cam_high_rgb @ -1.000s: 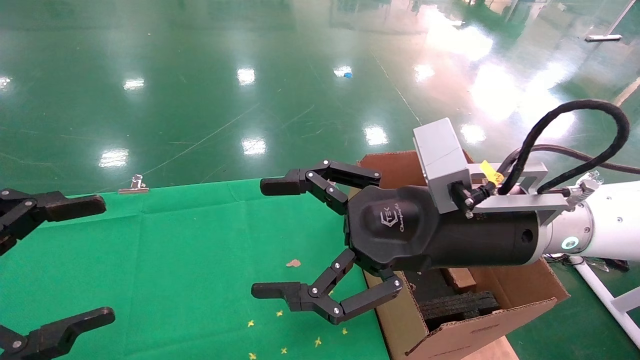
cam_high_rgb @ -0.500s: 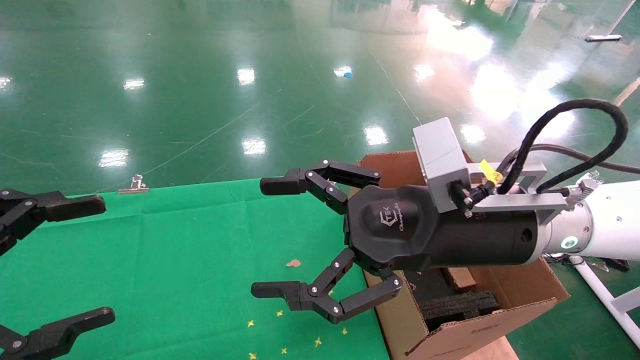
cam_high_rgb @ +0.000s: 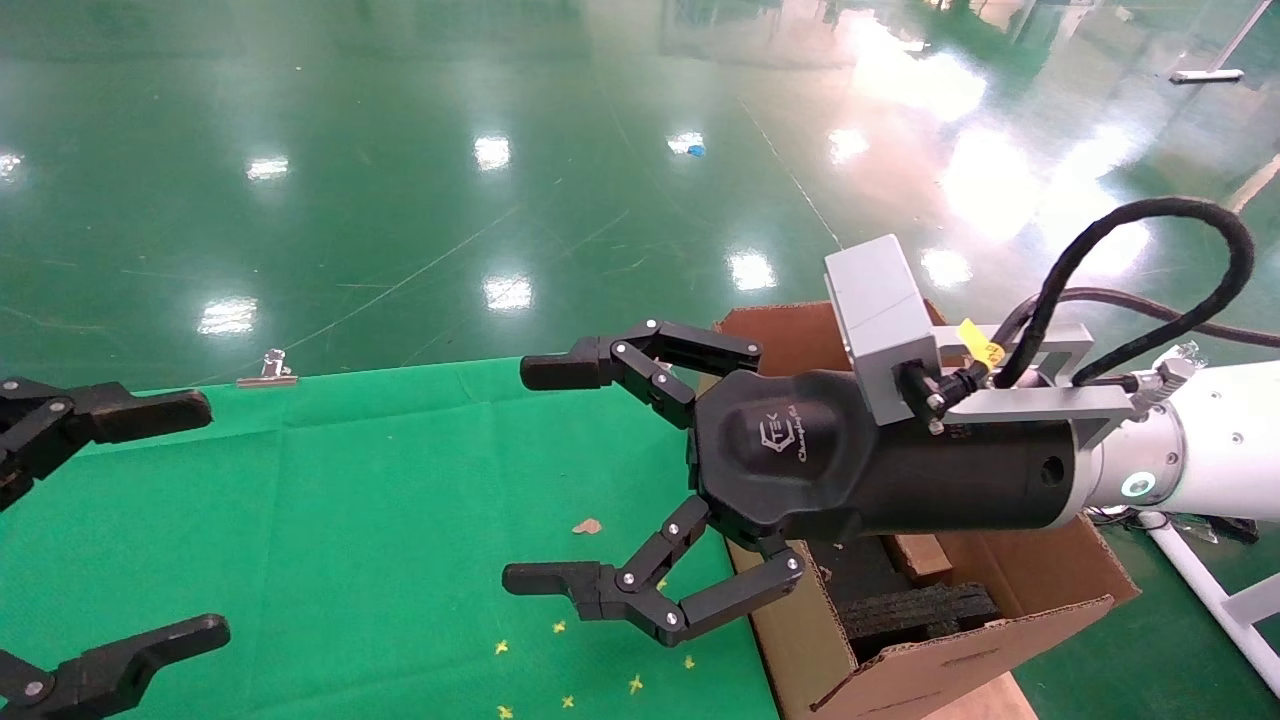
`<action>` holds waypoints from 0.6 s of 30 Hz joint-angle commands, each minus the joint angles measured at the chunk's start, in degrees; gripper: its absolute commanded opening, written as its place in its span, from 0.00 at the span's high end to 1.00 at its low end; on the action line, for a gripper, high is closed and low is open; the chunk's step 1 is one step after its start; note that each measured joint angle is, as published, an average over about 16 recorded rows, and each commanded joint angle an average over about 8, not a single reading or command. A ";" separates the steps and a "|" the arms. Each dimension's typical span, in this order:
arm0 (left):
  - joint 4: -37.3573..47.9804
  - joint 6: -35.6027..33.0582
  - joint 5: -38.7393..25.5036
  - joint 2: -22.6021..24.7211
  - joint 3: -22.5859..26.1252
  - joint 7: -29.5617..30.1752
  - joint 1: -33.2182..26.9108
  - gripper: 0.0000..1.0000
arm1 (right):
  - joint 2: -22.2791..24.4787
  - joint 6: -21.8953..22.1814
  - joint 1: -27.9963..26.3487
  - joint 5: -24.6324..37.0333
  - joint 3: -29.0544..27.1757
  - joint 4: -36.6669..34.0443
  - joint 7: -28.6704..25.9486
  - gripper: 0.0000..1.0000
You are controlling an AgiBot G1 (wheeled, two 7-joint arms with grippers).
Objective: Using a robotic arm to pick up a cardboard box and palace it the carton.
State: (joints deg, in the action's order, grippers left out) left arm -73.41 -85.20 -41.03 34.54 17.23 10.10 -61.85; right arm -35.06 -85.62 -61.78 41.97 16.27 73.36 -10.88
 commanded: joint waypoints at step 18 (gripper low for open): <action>0.00 0.00 0.00 0.00 0.00 0.00 0.00 0.00 | 0.00 0.00 -0.03 0.01 0.02 -0.02 0.00 0.00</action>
State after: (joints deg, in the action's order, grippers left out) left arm -73.41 -85.20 -41.03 34.54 17.23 10.11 -61.85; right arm -35.06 -85.62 -61.81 41.99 16.28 73.34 -10.88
